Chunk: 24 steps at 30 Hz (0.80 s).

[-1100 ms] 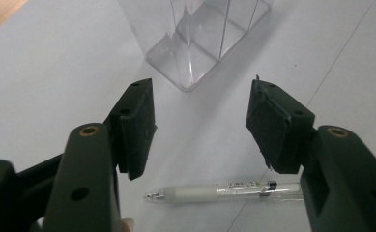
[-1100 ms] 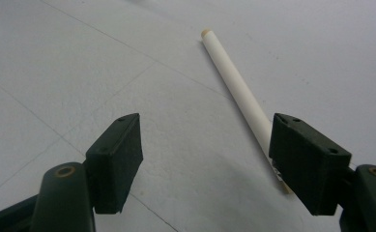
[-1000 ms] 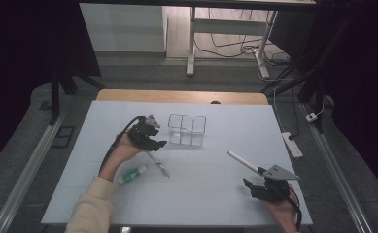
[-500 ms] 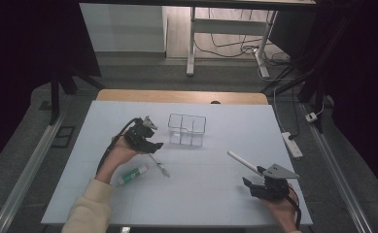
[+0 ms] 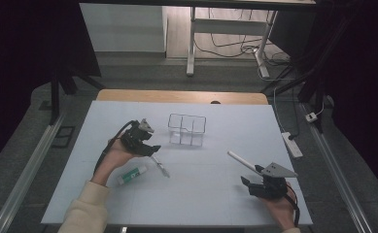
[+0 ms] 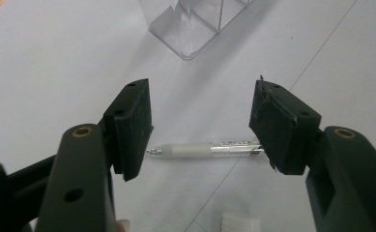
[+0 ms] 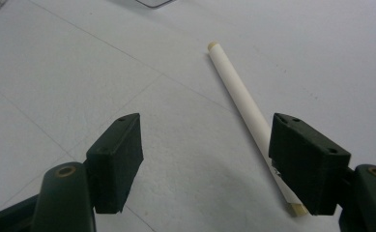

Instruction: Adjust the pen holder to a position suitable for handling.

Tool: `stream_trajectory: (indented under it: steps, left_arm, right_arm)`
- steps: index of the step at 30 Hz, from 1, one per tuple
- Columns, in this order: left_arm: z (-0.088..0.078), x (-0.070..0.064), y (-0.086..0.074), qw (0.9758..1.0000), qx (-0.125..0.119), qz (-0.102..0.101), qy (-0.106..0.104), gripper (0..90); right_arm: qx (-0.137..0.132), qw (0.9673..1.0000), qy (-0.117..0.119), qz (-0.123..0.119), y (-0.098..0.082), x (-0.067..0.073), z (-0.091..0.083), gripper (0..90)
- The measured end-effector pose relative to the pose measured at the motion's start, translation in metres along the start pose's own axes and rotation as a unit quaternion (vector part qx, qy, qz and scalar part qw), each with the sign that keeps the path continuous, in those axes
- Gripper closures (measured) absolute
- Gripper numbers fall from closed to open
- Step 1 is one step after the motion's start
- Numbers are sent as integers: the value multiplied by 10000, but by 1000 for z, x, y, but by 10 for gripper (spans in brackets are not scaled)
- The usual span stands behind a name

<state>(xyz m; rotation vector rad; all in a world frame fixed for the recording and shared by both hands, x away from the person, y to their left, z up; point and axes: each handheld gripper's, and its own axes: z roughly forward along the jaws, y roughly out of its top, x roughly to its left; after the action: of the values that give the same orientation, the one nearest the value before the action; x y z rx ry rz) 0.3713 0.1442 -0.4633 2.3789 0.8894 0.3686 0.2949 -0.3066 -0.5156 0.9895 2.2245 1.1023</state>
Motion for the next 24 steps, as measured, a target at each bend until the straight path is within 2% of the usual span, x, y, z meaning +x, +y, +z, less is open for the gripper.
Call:
stream_trajectory:
  steps: [8,16,24]
  left_arm:
    - [-4,-3,0,9999,-77,123,-40,402]
    - [-11,-8,-1,9997,-55,246,18,402]
    - [-15,-11,-4,9974,-50,719,29,411]
  right_arm:
    - [6,10000,16,-19,0,1,0,273]
    - [-12,10000,26,-36,2,1,2,274]
    - [-41,10000,34,-21,5,1,2,273]
